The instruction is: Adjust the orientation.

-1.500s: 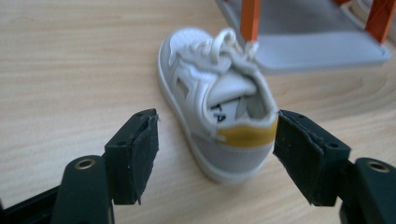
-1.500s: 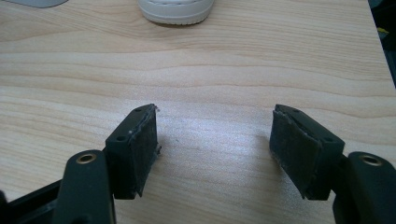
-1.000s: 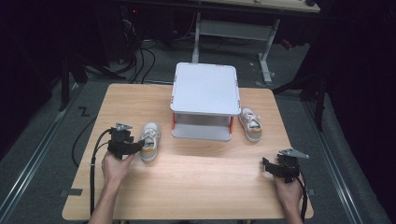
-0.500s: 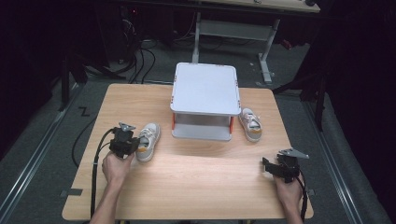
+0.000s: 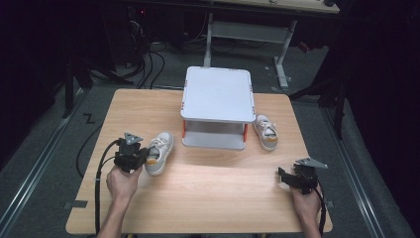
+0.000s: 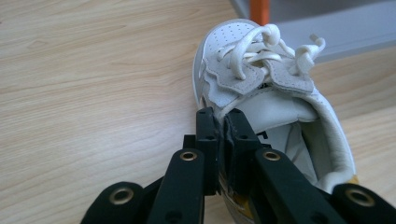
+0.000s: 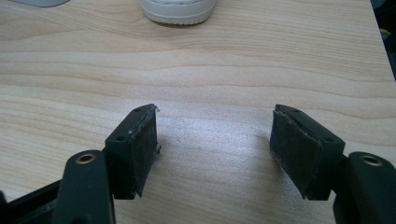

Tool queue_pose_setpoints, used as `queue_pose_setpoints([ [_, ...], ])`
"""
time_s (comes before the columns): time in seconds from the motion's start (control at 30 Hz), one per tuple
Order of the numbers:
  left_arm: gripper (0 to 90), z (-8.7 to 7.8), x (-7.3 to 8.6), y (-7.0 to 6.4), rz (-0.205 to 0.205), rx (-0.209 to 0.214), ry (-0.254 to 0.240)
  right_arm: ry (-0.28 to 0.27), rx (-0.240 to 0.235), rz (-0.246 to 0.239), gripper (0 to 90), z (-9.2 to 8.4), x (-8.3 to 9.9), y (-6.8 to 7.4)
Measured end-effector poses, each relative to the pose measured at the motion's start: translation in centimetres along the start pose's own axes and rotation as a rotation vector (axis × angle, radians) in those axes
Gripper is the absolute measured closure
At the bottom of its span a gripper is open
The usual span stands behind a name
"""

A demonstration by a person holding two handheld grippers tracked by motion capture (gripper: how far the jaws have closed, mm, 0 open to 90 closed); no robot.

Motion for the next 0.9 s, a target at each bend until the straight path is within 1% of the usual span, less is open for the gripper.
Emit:
queue_pose_setpoints([
  [0.07,85.6,-0.2,0.0,-0.6,0.001,0.02,-0.01,0.0,-0.001,0.0,32.2,0.0,0.0,0.0],
  [0.1,85.6,-0.2,0.0,-0.6,0.001,0.02,-0.01,0.0,-0.002,0.001,32.2,0.0,0.0,0.0],
  [0.13,85.6,-0.3,-0.1,-0.9,0.007,0.027,-0.012,0.0,-0.002,0.001,32.2,0.0,0.0,0.0],
  [0.17,85.6,-0.3,0.0,-1.3,0.009,0.035,-0.016,-0.001,-0.002,0.0,32.2,0.0,0.0,0.0],
  [0.23,85.6,-0.4,0.1,-2.2,0.008,0.067,-0.012,-0.001,-0.002,0.001,32.3,0.0,0.0,0.0],
  [0.27,85.6,-0.4,0.1,-2.2,0.008,0.067,-0.012,-0.001,-0.002,0.001,32.3,0.0,0.0,0.0],
  [0.3,85.5,-0.5,0.1,-2.8,0.015,0.082,-0.008,0.0,-0.002,0.0,32.3,0.0,0.0,0.0],
  [0.33,85.5,-0.5,0.1,-3.1,0.021,0.085,-0.006,0.0,-0.001,0.0,32.3,0.0,0.0,0.0],
  [0.37,85.5,-0.5,0.1,-3.1,0.021,0.085,-0.006,0.0,-0.001,0.0,32.3,0.0,0.0,0.0],
  [0.4,85.5,-0.5,0.2,-3.8,0.028,0.091,-0.004,-0.001,-0.001,0.0,32.2,0.0,0.0,0.0],
  [0.43,85.5,-0.5,0.2,-3.8,0.028,0.091,-0.004,-0.001,-0.001,0.0,32.2,0.0,0.0,0.0],
  [0.47,85.5,-0.5,0.2,-4.4,0.027,0.1,-0.004,-0.001,-0.002,0.001,32.2,0.0,0.0,0.0],
  [0.5,85.5,-0.5,0.2,-4.4,0.027,0.1,-0.004,0.0,-0.001,0.0,32.2,0.0,0.0,0.0],
  [0.53,85.5,-0.4,0.2,-4.8,0.029,0.104,-0.003,0.0,-0.001,0.0,32.2,0.0,0.0,0.0],
  [0.57,85.5,-0.3,0.2,-5.5,0.038,0.116,0.001,0.0,-0.002,0.001,32.2,0.0,0.0,0.0],
  [0.6,85.5,-0.1,0.1,-5.9,0.044,0.116,0.003,-0.001,-0.003,0.0,32.1,0.0,0.0,0.0],
  [0.63,85.5,-0.1,0.1,-5.9,0.044,0.116,0.003,-0.001,-0.003,0.0,32.1,0.0,0.0,0.0],
  [0.67,85.5,0.0,0.2,-6.3,0.053,0.114,0.007,-0.001,-0.004,0.0,32.0,0.0,0.0,0.0],
  [0.7,85.5,0.3,0.2,-6.8,0.055,0.114,0.012,-0.001,-0.003,0.0,32.0,0.0,0.0,0.0],
  [0.73,85.4,0.3,0.2,-6.8,0.055,0.114,0.012,-0.001,-0.003,0.0,32.0,0.0,0.0,0.0],
  [0.77,85.4,0.6,0.3,-7.4,0.057,0.125,0.021,0.0,-0.002,-0.001,32.0,0.0,0.0,0.0],
  [0.8,85.3,0.6,0.3,-7.4,0.057,0.125,0.021,0.0,-0.002,-0.001,32.0,0.0,0.0,0.0],
  [0.83,85.4,0.8,0.3,-7.8,0.067,0.129,0.027,0.0,-0.003,-0.001,32.0,0.0,0.0,0.0],
  [0.87,85.4,0.9,0.4,-8.1,0.07,0.127,0.028,0.0,-0.003,-0.001,32.0,0.0,0.0,0.0],
  [0.9,85.3,1.2,0.4,-8.7,0.082,0.117,0.031,0.0,-0.004,0.0,32.0,0.0,0.0,0.0],
])
Point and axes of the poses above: each handheld gripper's, and its own axes: z roughly forward along the jaws, x roughly out of its underside, y roughly to its left, the point moved 2 cm from there along z, roughly forward along the jaws, and after that the axes turned 9 degrees about -y, right-handed, at the moved point
